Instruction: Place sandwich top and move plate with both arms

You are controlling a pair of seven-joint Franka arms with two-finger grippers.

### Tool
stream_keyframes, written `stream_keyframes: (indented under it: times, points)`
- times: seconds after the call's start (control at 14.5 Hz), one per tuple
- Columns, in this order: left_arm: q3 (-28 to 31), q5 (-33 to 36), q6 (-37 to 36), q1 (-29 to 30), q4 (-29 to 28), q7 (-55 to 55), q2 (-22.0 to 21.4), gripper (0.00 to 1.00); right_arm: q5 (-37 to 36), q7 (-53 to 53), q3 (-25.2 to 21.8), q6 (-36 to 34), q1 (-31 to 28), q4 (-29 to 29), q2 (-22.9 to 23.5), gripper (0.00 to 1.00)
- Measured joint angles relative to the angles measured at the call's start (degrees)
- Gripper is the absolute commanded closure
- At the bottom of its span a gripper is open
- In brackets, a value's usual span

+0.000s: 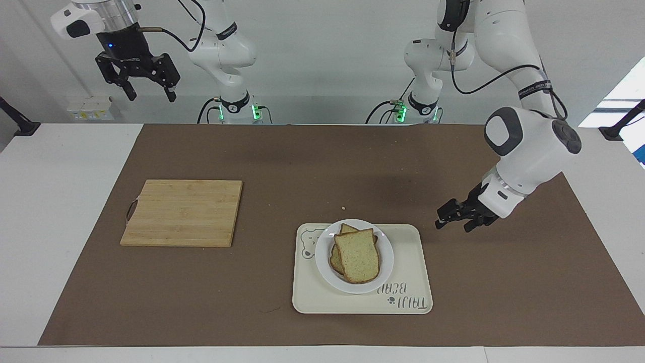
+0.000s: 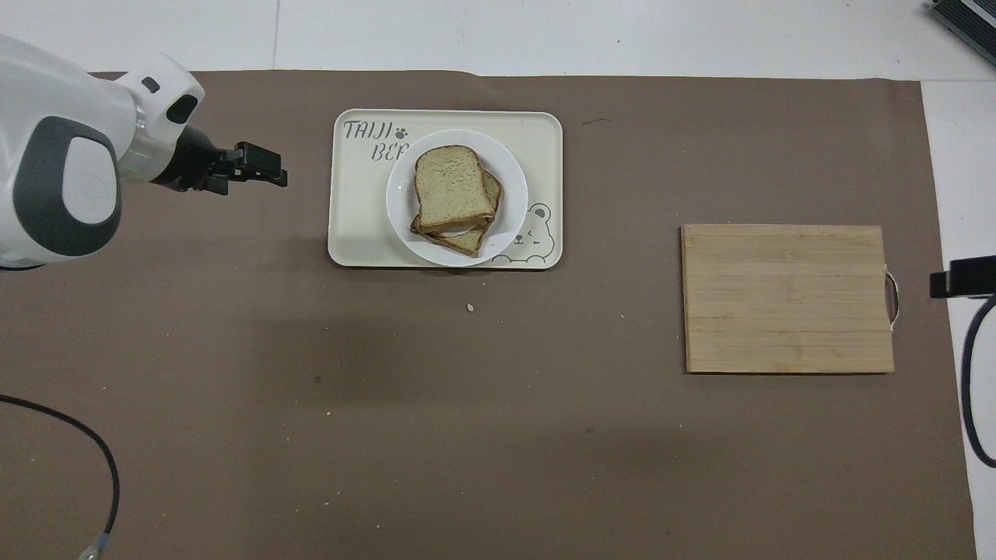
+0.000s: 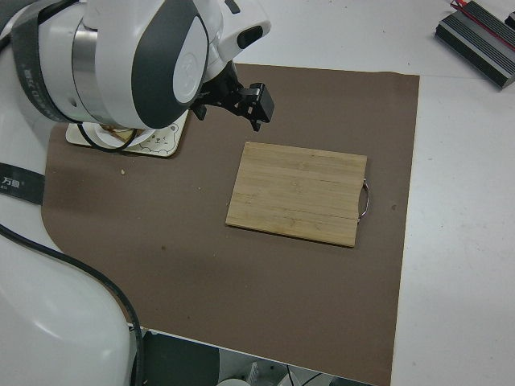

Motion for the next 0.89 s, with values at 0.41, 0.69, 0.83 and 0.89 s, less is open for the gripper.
stream_keyframes:
  times: [0.41, 0.69, 0.83, 0.89]
  points:
    - [1.2, 3.4, -9.3, 9.9, -0.1, 3.3, -6.4, 0.0, 0.0, 0.0, 0.0, 0.0, 0.0, 0.0, 0.0, 0.0]
    - [-0.9, 14.3, -11.8, 7.8, 0.0, -1.4, -9.9, 0.0, 0.0, 0.0, 0.0, 0.0, 0.0, 0.0, 0.0, 0.0]
    - [-1.5, 18.2, -13.5, 5.3, 0.1, -2.6, -12.9, 0.0, 0.0, 0.0, 0.0, 0.0, 0.0, 0.0, 0.0, 0.0]
    - [-1.5, 18.6, -14.4, 4.9, 0.1, -2.1, -14.5, 0.0, 0.0, 0.0, 0.0, 0.0, 0.0, 0.0, 0.0, 0.0]
